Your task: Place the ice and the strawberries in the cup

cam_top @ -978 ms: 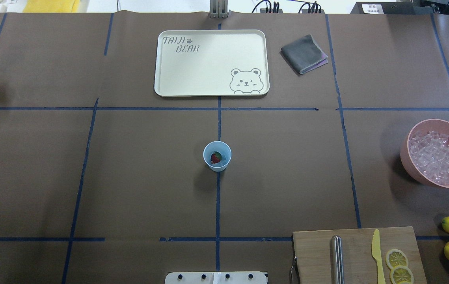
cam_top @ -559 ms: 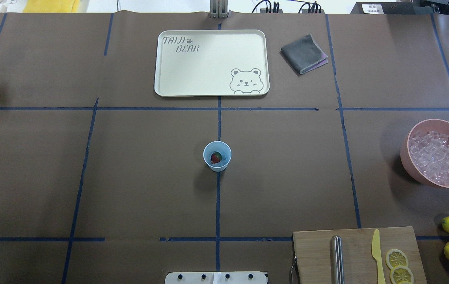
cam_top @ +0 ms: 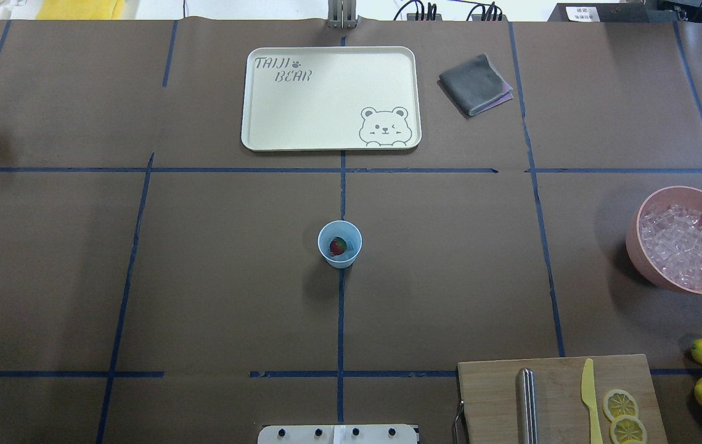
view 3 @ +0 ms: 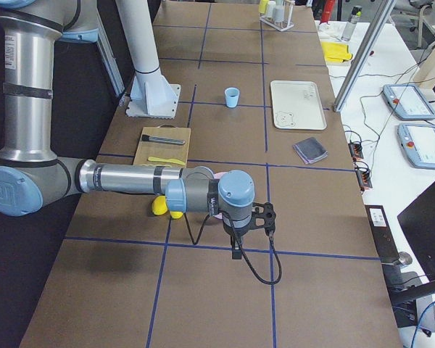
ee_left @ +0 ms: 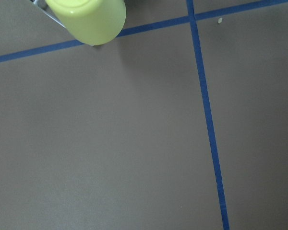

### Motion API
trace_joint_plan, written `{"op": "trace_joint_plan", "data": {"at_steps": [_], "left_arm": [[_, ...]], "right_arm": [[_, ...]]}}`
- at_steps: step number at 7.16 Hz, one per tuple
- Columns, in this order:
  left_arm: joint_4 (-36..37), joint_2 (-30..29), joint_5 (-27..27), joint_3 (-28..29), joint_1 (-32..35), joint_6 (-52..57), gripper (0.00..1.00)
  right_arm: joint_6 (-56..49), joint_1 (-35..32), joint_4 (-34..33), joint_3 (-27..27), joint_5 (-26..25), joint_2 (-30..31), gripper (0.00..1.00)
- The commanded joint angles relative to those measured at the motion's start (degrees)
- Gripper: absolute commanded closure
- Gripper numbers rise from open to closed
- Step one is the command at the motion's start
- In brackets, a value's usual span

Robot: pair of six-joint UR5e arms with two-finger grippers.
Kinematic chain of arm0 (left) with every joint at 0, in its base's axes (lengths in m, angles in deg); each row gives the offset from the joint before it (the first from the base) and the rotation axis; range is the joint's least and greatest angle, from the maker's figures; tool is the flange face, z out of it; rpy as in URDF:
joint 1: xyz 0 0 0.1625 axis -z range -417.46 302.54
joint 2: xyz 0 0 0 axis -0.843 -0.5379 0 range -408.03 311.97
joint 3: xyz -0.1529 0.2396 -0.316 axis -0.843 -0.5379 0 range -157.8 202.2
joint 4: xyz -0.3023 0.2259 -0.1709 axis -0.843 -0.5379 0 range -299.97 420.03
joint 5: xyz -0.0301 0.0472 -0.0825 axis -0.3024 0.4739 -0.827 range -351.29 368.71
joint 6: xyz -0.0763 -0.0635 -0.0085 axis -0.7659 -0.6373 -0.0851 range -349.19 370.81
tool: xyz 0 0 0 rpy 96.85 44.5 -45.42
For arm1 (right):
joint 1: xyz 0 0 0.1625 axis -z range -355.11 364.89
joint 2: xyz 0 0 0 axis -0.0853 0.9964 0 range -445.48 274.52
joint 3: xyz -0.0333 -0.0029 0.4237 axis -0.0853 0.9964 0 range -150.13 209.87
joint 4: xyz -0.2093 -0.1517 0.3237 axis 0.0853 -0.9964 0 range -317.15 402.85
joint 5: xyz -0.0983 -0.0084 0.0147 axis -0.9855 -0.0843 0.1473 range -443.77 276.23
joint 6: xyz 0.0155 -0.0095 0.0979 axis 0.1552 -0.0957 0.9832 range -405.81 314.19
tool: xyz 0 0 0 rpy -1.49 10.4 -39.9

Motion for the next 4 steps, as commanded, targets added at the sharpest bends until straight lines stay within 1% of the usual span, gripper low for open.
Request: {"op": "trace_joint_plan", "data": {"at_steps": [1, 4], "left_arm": [[0.0, 0.0, 0.0, 0.2, 0.0, -0.1, 0.0], [0.2, 0.1, 0.1, 0.4, 0.0, -0.1, 0.0]], "right_arm": [[0.0, 0.0, 0.0, -0.2, 0.0, 0.4, 0.0], [-0.1, 0.0, 0.0, -0.8, 0.0, 1.1, 0.0]]}}
